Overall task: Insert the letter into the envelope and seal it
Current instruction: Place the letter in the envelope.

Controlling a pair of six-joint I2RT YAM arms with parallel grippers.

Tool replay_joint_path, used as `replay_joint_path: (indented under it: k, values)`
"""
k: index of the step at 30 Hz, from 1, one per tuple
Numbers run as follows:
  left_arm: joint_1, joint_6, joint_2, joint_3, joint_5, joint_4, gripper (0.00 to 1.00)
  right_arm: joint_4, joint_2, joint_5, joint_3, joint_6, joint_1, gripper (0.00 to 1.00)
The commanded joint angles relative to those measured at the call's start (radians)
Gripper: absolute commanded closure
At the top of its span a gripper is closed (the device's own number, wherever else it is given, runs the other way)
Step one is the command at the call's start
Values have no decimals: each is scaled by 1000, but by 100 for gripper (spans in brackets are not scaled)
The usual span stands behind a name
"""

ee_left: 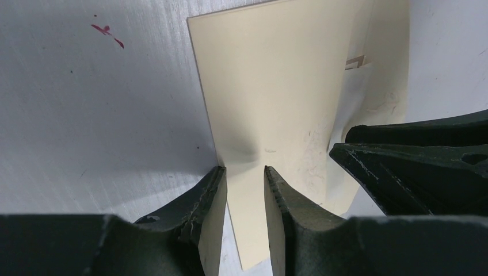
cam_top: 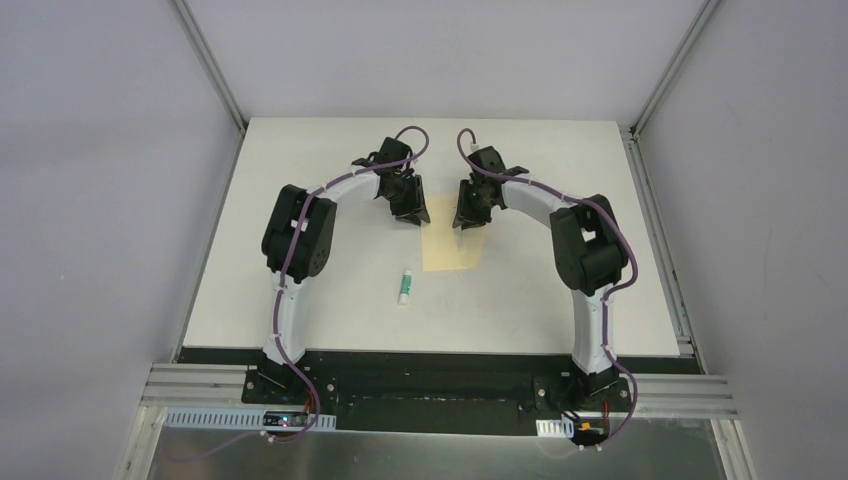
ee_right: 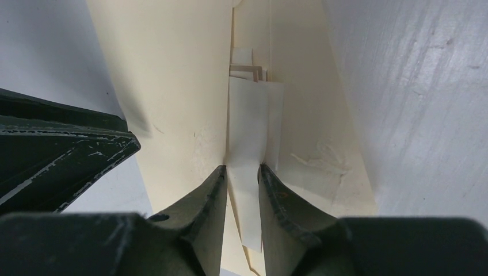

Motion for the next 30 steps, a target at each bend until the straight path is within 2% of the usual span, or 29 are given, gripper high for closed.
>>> replay_joint_path:
  k: [1, 14, 23, 30]
  values:
    - [-11, -7, 14, 38, 6, 14, 69, 10, -13, -9, 41, 8, 15, 71]
    - [3, 7, 13, 58, -5, -4, 69, -28, -33, 37, 58, -1, 4, 64]
    - [5, 7, 17, 58, -7, -5, 69, -35, -37, 71, 49, 6, 3, 64]
    - [6, 7, 20, 62, -8, -6, 70, -35, -44, 81, 45, 25, 2, 70]
